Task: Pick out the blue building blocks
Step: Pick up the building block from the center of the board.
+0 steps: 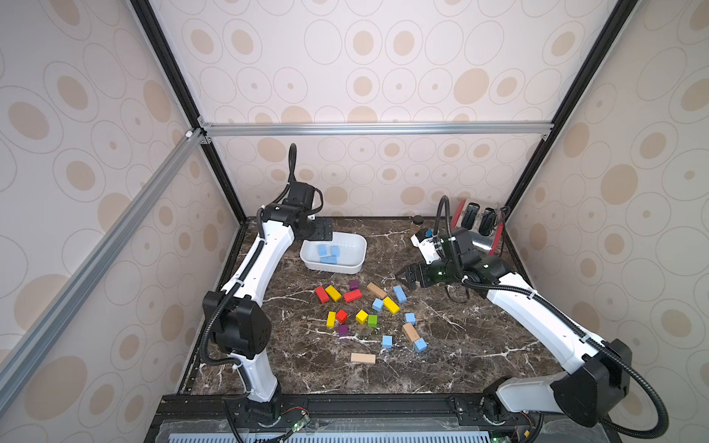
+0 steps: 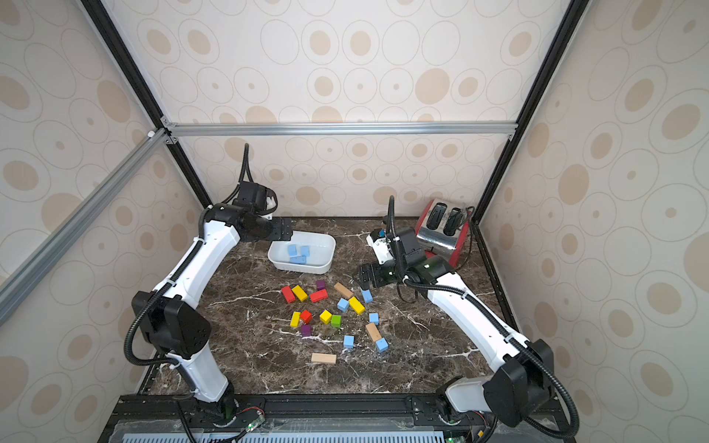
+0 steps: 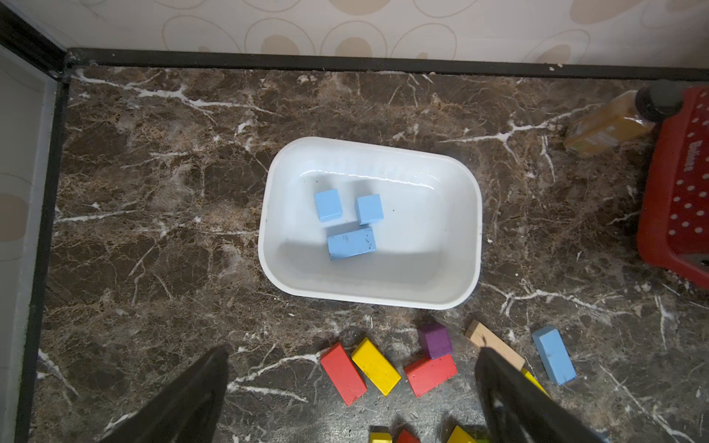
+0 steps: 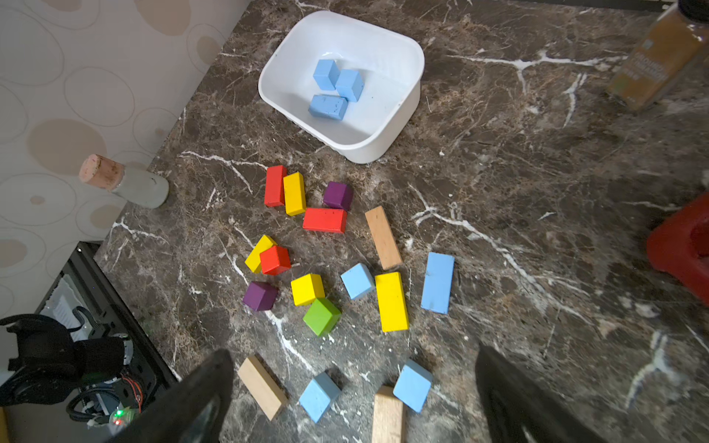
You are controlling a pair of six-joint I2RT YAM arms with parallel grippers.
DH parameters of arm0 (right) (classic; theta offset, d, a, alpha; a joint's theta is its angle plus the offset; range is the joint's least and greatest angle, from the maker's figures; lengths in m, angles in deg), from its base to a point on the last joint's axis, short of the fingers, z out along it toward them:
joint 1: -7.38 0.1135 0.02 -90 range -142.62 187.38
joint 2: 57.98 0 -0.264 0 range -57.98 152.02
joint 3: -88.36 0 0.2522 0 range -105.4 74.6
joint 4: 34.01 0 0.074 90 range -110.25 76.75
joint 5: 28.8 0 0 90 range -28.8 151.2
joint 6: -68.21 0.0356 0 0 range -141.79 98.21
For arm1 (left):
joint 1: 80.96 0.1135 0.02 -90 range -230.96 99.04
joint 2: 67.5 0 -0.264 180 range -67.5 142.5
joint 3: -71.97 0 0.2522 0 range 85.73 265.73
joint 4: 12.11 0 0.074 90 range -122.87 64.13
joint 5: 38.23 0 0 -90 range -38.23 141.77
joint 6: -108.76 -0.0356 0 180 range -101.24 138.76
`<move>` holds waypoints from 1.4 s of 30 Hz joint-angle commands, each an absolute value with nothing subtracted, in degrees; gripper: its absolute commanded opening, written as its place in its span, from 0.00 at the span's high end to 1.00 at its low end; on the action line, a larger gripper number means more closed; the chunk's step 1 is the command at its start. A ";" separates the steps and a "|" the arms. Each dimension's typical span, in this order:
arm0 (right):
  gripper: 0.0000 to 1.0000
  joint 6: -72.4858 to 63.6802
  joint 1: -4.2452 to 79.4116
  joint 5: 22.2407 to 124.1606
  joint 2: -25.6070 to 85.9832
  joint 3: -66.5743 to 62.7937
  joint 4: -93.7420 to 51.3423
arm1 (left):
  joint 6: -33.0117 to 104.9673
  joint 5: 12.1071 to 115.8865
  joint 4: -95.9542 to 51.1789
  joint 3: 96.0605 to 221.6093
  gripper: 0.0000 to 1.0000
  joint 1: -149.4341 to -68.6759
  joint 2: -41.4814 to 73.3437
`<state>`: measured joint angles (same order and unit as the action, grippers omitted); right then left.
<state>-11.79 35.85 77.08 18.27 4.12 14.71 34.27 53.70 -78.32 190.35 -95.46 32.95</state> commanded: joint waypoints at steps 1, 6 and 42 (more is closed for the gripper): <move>0.00 -12.98 37.20 73.17 16.83 3.83 23.36 | 29.41 54.06 -78.10 186.82 0.01 -97.01 27.60; 0.00 -12.67 39.59 69.49 15.60 3.69 30.35 | 26.59 55.91 -74.29 179.00 0.00 -98.10 20.86; 0.00 3.16 48.81 62.70 6.13 25.67 30.66 | 22.87 78.63 -59.18 146.97 0.01 -100.58 -1.05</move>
<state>1.00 47.89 61.87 5.70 24.41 32.26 24.08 76.94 -60.48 147.66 -99.92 0.07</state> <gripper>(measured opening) 0.996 0.994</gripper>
